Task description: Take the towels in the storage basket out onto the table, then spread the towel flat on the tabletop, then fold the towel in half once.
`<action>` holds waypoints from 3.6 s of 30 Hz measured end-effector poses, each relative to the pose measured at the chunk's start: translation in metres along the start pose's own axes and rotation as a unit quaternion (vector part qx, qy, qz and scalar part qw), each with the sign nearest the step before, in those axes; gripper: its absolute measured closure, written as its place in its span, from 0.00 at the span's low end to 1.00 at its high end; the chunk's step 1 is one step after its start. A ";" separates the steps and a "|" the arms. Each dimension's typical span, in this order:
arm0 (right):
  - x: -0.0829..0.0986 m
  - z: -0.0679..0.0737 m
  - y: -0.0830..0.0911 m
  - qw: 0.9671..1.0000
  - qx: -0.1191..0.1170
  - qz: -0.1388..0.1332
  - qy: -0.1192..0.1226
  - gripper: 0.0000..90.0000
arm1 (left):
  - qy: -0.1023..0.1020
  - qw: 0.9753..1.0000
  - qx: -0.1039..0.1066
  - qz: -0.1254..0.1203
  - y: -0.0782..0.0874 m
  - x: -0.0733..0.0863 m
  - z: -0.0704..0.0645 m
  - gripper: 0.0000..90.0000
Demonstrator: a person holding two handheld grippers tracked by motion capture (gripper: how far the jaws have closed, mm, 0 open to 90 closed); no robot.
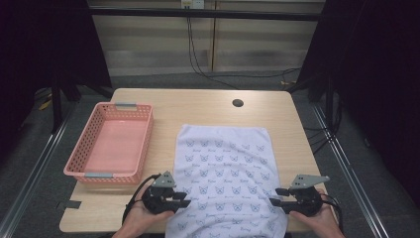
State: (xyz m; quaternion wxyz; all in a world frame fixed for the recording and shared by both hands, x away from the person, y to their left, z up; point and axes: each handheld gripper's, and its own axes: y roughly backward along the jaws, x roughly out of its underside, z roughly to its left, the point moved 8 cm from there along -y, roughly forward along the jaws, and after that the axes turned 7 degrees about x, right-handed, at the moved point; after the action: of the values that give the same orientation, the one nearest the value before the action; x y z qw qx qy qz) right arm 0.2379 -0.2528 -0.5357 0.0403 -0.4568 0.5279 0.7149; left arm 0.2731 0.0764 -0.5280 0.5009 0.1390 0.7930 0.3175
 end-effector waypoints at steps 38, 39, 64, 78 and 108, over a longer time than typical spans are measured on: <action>-0.007 -0.044 -0.033 0.998 0.062 0.017 -0.017 0.86 | 0.023 0.999 0.014 0.036 -0.046 -0.009 0.010 0.97; -0.005 -0.042 -0.031 0.998 0.059 0.019 -0.016 0.86 | 0.022 0.999 0.020 0.032 -0.045 -0.007 0.005 0.97; -0.037 -0.082 -0.034 0.994 0.095 -0.023 -0.051 0.56 | 0.021 1.000 -0.013 -0.001 -0.033 -0.039 0.035 0.79; -0.056 -0.136 -0.079 0.985 0.154 -0.008 -0.072 0.50 | 0.062 0.996 -0.022 -0.054 -0.028 -0.050 0.062 0.70; -0.058 -0.125 -0.079 0.991 0.100 -0.016 -0.083 0.96 | 0.093 0.989 -0.113 -0.036 -0.043 -0.061 0.132 0.52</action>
State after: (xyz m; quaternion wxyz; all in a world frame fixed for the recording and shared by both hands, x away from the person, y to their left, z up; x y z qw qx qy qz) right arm 0.3903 -0.2923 -0.5552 0.1405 -0.3976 0.5840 0.6936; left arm 0.4225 0.0588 -0.5515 0.4487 0.0224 0.7996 0.3986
